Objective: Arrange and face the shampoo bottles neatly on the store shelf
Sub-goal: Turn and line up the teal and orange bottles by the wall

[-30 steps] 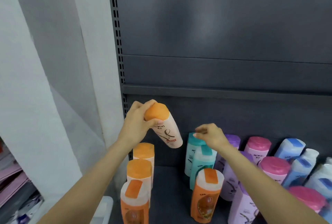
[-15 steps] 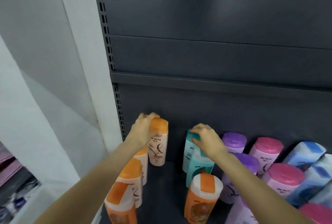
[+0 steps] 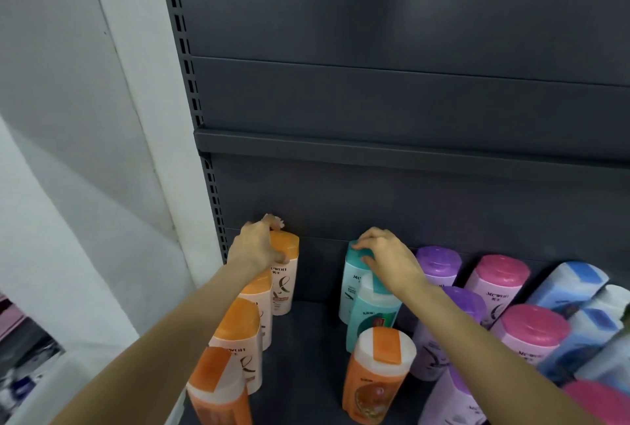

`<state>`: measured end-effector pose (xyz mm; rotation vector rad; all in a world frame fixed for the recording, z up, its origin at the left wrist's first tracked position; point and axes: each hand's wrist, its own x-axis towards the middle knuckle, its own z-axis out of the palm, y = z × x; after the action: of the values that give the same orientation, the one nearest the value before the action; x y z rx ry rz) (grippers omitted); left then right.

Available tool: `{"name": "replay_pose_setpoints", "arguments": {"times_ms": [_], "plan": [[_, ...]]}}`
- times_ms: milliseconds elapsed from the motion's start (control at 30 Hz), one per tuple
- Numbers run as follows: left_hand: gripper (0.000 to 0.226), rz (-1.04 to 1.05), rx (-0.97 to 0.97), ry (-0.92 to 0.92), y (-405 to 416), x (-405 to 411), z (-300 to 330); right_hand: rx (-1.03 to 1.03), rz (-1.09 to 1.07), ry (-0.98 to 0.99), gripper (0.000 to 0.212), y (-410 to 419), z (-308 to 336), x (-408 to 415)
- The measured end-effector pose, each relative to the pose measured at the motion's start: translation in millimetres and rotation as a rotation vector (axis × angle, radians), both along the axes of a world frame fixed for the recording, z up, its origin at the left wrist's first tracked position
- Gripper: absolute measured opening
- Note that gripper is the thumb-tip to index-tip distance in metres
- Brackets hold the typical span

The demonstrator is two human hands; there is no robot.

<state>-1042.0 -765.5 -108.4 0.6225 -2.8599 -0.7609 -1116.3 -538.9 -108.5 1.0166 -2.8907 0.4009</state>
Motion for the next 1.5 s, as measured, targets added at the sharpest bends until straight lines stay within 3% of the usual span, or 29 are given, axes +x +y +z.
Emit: {"name": "replay_pose_setpoints", "arguments": {"times_ms": [167,533,667,833,967,1233,1400,1500], "plan": [[0.067,-0.019,0.03,-0.034,-7,-1,0,-0.02,-0.012,-0.006,0.035,0,0,2],[0.046,-0.053,0.124,0.101,-27,30,8,-0.06,0.019,-0.025,0.036,-25,7,24],[0.035,-0.175,0.166,0.08,-44,55,11,-0.075,0.106,-0.054,0.038,-56,8,33],[0.049,-0.307,0.22,-0.048,-58,71,8,-0.059,0.231,-0.12,0.048,-99,1,36],[0.057,-0.36,0.118,-0.088,-52,67,0,-0.01,0.247,-0.122,0.045,-118,-4,36],[0.052,-0.301,0.191,0.018,-61,78,-5,-0.146,0.146,-0.05,0.035,-133,-6,36],[0.05,-0.212,0.238,0.176,-76,99,19,-0.118,0.099,-0.05,0.038,-134,1,46],[0.052,-0.158,0.239,0.249,-81,116,37,-0.221,0.074,-0.083,0.034,-136,10,62]]}}
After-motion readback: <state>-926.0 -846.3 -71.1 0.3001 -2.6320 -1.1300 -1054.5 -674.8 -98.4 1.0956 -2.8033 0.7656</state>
